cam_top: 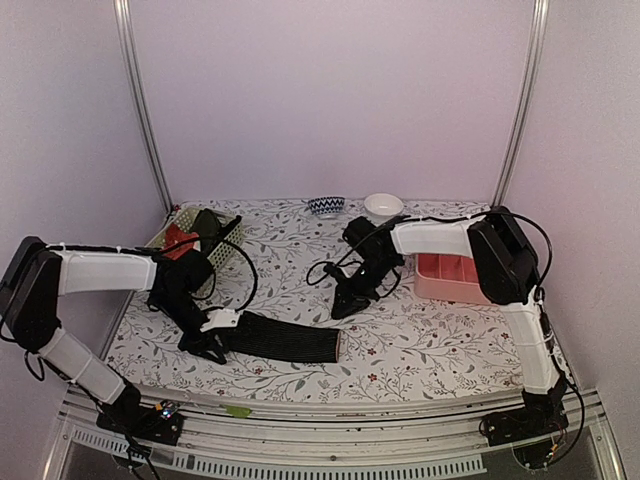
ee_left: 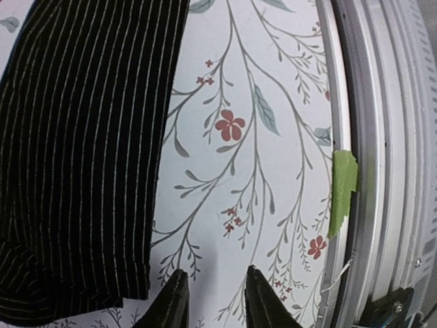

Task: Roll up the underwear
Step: Rotate the underwear at the center of the board.

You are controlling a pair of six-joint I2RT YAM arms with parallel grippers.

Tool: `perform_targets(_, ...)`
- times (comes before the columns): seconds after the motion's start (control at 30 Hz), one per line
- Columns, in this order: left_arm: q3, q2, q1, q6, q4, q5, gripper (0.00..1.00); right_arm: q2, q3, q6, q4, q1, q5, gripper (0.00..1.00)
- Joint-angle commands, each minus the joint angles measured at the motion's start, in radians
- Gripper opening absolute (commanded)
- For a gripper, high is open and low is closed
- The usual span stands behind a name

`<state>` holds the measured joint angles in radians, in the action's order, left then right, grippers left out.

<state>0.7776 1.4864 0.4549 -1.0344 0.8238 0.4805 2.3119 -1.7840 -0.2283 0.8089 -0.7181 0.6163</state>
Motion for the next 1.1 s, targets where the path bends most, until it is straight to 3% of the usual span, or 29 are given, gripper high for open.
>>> perform_targets(0.0, -0.007, 0.059, 0.027, 0.089, -0.1, -0.065, 0.29, 0.012, 0.065, 0.027, -0.038, -0.021, 0.038, 0.13)
perform_targets(0.23, 0.109, 0.212, 0.027, 0.14, -0.225, -0.111, 0.26, -0.081, 0.28, -0.014, -0.162, -0.05, 0.083, 0.1)
perform_targets(0.43, 0.306, 0.379, 0.028, 0.133, -0.247, -0.1, 0.26, -0.178, 0.486, -0.13, -0.332, -0.118, 0.126, 0.09)
perform_targets(0.67, 0.514, 0.517, 0.03, 0.093, -0.192, -0.041, 0.3, -0.141, 0.459, -0.268, -0.475, -0.242, 0.155, 0.1)
perform_targets(0.87, 0.463, 0.377, -0.04, 0.107, -0.142, 0.084, 0.31, -0.238, 0.497, -0.274, -0.458, -0.224, 0.096, 0.18)
perform_targets(0.93, 0.398, 0.281, -0.074, 0.103, -0.146, 0.158, 0.32, -0.293, 0.527, -0.283, -0.466, -0.211, 0.08, 0.18)
perform_targets(1.07, 0.215, 0.09, -0.04, 0.094, -0.188, 0.205, 0.32, -0.332, 0.548, -0.316, -0.518, -0.193, 0.12, 0.18)
